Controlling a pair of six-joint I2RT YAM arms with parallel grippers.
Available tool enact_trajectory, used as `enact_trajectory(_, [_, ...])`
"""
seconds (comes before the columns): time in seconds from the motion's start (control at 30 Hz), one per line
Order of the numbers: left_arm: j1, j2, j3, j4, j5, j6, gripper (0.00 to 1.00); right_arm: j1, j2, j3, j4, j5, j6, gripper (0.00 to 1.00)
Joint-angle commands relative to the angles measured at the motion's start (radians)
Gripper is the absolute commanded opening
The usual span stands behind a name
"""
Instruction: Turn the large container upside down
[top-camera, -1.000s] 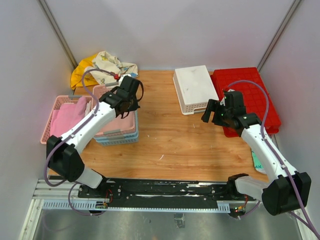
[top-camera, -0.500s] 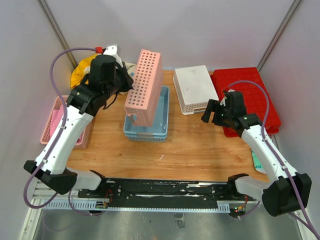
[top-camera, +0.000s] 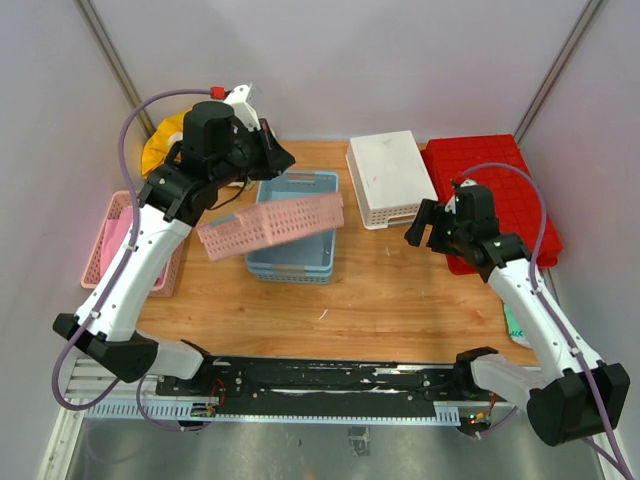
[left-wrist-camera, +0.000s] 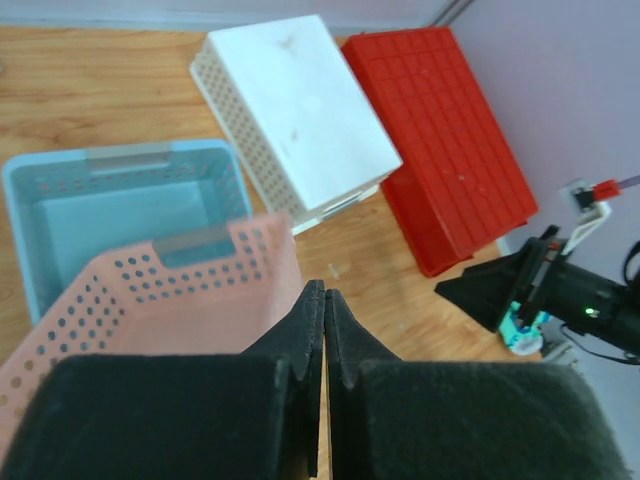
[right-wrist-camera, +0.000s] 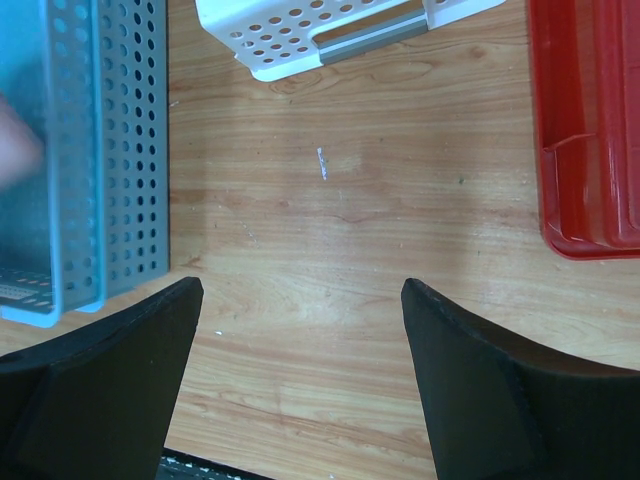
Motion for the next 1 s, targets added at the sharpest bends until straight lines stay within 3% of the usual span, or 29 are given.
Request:
enact_trajectory(0.0, [-0.011, -0.019, -0.015, 0.13, 0.149, -0.053, 0.0, 0.006, -0.03, -0.008, -0.014, 0.014, 0.023, 0.83])
enact_trajectory(0.13, [-0.042, -0.012, -0.062, 0.191, 0.192, -0.08, 0.0, 0.005, -0.061, -0.009, -0.027, 0.029, 0.025, 0.83])
enact_trajectory(0.4, [-0.054, -0.011, -0.152, 0.201, 0.13, -0.059, 0.0, 0.006, -0.091, -0.006, -0.032, -0.057, 0.008, 0.83])
enact_trajectory(0.5, [-0.053, -0.029, -0.189, 0.17, 0.087, -0.039, 0.11, 0.024, -0.085, -0.005, -0.019, -0.102, 0.013, 0.83])
enact_trajectory(0.77, [-0.053, -0.111, -0.293, 0.12, 0.046, -0.022, 0.42, 0.345, -0.034, 0.041, 0.113, -0.141, -0.097, 0.83])
enact_trajectory(0.97, [-0.053, -0.155, -0.289, 0.098, -0.003, -0.018, 0.52, 0.569, 0.068, 0.127, 0.145, -0.018, -0.211, 0.84])
